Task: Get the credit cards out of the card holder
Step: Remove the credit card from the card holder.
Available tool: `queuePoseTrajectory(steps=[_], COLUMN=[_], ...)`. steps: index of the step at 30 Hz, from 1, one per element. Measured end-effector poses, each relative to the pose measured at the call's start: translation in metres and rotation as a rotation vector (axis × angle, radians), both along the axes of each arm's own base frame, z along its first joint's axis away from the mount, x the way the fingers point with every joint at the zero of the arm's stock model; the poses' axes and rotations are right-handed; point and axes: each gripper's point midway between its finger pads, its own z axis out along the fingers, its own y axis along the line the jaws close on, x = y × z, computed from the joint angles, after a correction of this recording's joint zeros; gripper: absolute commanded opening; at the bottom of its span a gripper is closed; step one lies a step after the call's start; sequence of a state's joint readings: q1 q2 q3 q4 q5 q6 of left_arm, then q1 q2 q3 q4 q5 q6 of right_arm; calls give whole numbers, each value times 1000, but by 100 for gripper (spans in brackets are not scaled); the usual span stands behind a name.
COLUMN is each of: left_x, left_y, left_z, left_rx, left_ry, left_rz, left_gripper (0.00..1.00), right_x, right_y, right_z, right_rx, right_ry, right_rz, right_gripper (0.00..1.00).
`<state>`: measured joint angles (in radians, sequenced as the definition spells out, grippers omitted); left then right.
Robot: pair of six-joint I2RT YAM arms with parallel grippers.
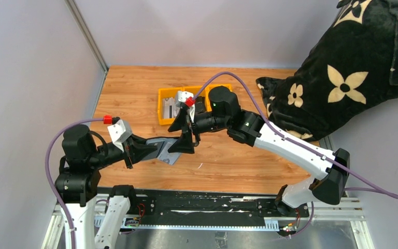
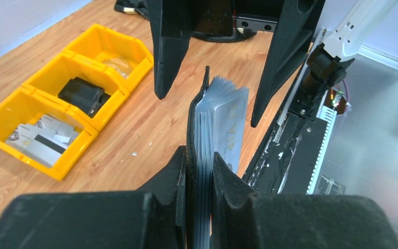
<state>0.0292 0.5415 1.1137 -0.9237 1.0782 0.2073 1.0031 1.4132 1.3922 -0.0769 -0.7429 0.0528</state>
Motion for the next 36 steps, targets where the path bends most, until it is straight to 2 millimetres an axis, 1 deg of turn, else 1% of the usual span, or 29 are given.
queuePoseTrajectory(steps=[1,3,5,8,9,10,11,12,13,15,16,18,20,22,26,29,36], left_x=[0,-1,-3,-5,-5,-7,-7,-8,-10,-11,-12,-11,-10,-10,-11,-15,-26], left_y=[0,-2,-3,-6,-6,-8,-8,-9,-10,-12,-12,-13,-13,-14,-15,-17,-22], left_z=[0,0,1,2,2,2,1,1,1,1,2,4,5,5,0,-2,4], left_rx=[-2,-11,-19,-34,-37,-48,-52,-59,-68,-78,-82,-89,-95,-103,-116,-131,-177], left_ry=[2,13,24,43,48,67,78,91,108,129,134,137,144,157,191,217,267], left_rz=[-3,-19,-31,-52,-57,-69,-74,-82,-92,-105,-110,-116,-121,-125,-136,-157,-241], left_gripper=[0,0,0,0,0,0,1,3,10,47,57,66,68,67,61,55,35], right_x=[-1,-5,-9,-16,-20,-22,-24,-25,-27,-30,-32,-36,-40,-42,-42,-40,-39], right_y=[0,0,0,2,1,1,1,0,-1,-3,-3,-5,-6,-6,-6,-7,-15], right_z=[-1,-4,-11,-20,-22,-25,-25,-25,-25,-25,-24,-24,-23,-22,-19,-16,-11], right_rx=[-5,-21,-42,-65,-71,-78,-76,-80,-83,-84,-84,-84,-83,-76,-63,-47,-12], right_ry=[-7,-18,-17,11,22,39,38,54,69,83,89,104,115,120,131,129,113], right_rz=[13,39,67,126,147,161,173,180,188,206,213,234,252,260,259,251,254], right_gripper=[78,66,50,18,9,2,0,0,0,0,0,0,0,0,0,0,0])
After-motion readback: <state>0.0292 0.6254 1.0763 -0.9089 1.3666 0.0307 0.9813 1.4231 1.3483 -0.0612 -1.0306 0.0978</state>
